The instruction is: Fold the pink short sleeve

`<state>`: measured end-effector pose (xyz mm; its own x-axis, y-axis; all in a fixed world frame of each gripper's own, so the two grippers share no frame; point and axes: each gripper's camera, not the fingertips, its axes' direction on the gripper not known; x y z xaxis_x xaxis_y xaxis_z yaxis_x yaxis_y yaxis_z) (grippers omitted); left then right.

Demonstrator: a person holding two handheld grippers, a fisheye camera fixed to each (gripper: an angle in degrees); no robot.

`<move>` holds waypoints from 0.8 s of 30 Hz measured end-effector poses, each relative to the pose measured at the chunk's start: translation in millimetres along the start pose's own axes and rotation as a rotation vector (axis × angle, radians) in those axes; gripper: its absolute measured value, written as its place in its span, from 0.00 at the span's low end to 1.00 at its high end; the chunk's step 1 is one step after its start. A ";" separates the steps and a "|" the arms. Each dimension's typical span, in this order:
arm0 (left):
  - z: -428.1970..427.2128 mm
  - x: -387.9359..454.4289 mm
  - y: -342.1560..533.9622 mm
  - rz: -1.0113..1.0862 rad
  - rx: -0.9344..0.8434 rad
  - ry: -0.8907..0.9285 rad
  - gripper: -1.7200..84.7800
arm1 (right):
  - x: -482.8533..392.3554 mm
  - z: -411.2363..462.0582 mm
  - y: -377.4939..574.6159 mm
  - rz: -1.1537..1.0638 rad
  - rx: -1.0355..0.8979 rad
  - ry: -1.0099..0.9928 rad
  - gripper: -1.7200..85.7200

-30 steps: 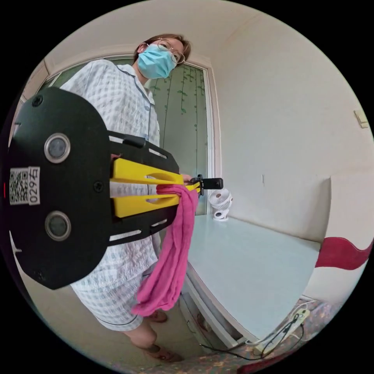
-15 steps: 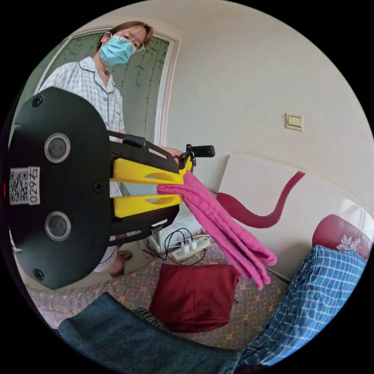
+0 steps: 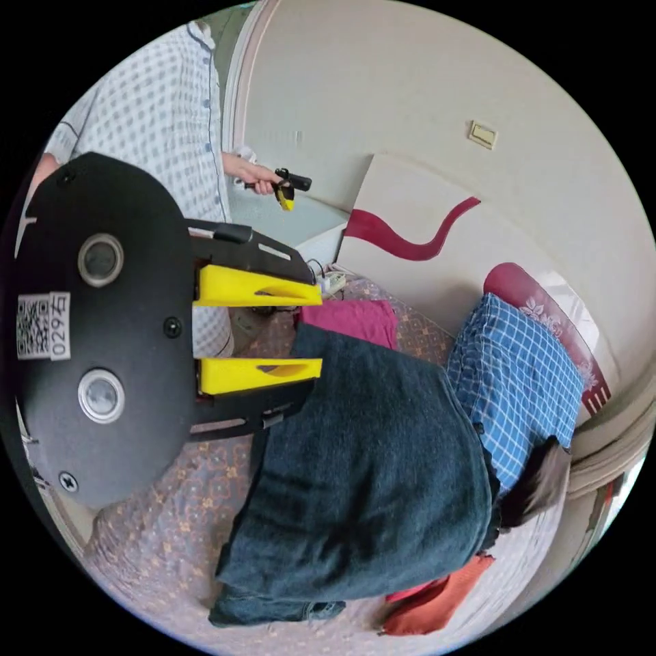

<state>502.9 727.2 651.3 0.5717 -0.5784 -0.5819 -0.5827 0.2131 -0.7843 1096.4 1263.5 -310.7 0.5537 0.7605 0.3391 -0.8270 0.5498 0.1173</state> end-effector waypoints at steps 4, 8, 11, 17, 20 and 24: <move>-11.3 -18.4 24.9 -0.005 0.108 0.115 0.01 | -64.3 27.0 -8.4 -0.139 -0.078 0.028 0.18; -9.2 -26.5 37.2 0.005 0.137 0.159 0.01 | -140.9 74.4 -3.0 -0.320 -0.123 0.403 0.16; -3.9 -31.9 44.8 -0.013 0.082 0.137 0.01 | -176.0 124.2 3.1 -0.430 -0.163 0.737 0.13; -11.5 -41.9 66.1 -0.028 0.066 0.174 0.01 | -218.5 169.2 30.7 -0.641 -0.161 0.980 0.12; -19.5 -45.6 79.9 -0.031 0.077 0.186 0.01 | -235.1 175.7 42.3 -0.695 -0.168 1.032 0.13; -29.3 -56.5 96.8 -0.053 0.078 0.230 0.01 | -250.1 184.0 53.4 -0.770 -0.191 1.079 0.13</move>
<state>397.2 757.4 614.6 0.4485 -0.7522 -0.4827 -0.5041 0.2330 -0.8316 895.8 1039.1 -217.5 0.7422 0.0792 -0.6655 -0.2944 0.9306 -0.2175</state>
